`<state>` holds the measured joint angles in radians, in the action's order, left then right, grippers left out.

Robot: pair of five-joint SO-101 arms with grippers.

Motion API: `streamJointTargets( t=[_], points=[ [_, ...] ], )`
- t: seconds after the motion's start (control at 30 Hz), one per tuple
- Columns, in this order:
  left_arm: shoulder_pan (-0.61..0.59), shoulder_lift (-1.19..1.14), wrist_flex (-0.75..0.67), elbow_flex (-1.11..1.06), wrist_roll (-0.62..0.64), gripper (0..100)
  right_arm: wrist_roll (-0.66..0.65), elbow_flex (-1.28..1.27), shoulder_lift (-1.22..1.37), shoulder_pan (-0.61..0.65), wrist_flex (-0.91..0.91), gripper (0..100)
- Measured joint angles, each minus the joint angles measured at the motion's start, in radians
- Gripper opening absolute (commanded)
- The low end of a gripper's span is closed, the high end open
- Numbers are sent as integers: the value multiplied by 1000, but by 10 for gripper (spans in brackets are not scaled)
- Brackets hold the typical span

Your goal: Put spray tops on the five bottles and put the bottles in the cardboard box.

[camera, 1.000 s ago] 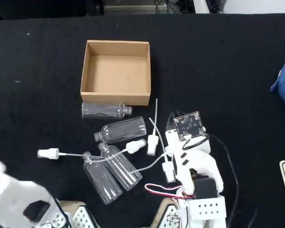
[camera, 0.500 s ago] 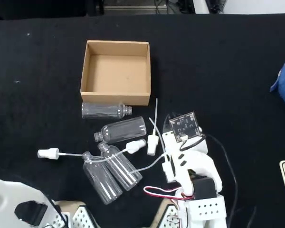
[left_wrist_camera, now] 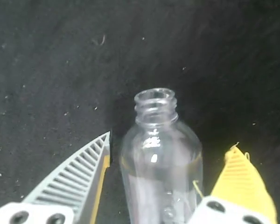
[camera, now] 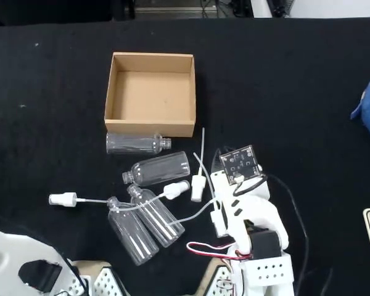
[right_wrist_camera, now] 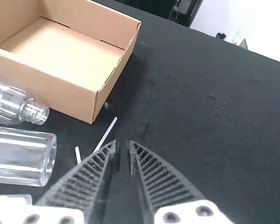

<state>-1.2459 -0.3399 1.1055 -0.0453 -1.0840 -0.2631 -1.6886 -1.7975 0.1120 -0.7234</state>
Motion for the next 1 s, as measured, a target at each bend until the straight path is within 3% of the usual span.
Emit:
streamJointTargets(
  t=[0.07, 0.17, 0.23, 0.43, 0.57, 0.7, 1.0],
  points=[
    [3, -18, 0, 0, 0, 181, 0, 0, 0, 0, 0, 15],
    [8, -44, 2, 0, 0, 12, 0, 0, 0, 0, 0, 15],
    [15, -46, 6, -2, 0, 50, 0, 0, 0, 0, 0, 15],
    [15, -23, 12, -3, 0, 30, 0, 0, 0, 0, 0, 15],
    [26, 71, 107, -2, 32, 30, 0, 0, 0, 0, 0, 15],
    [114, 203, 201, -8, 170, 30, -2, 63, 0, 0, -98, 15],
    [371, 516, 213, -153, 600, 30, -2, 222, 0, 0, -180, 16]
  ],
)
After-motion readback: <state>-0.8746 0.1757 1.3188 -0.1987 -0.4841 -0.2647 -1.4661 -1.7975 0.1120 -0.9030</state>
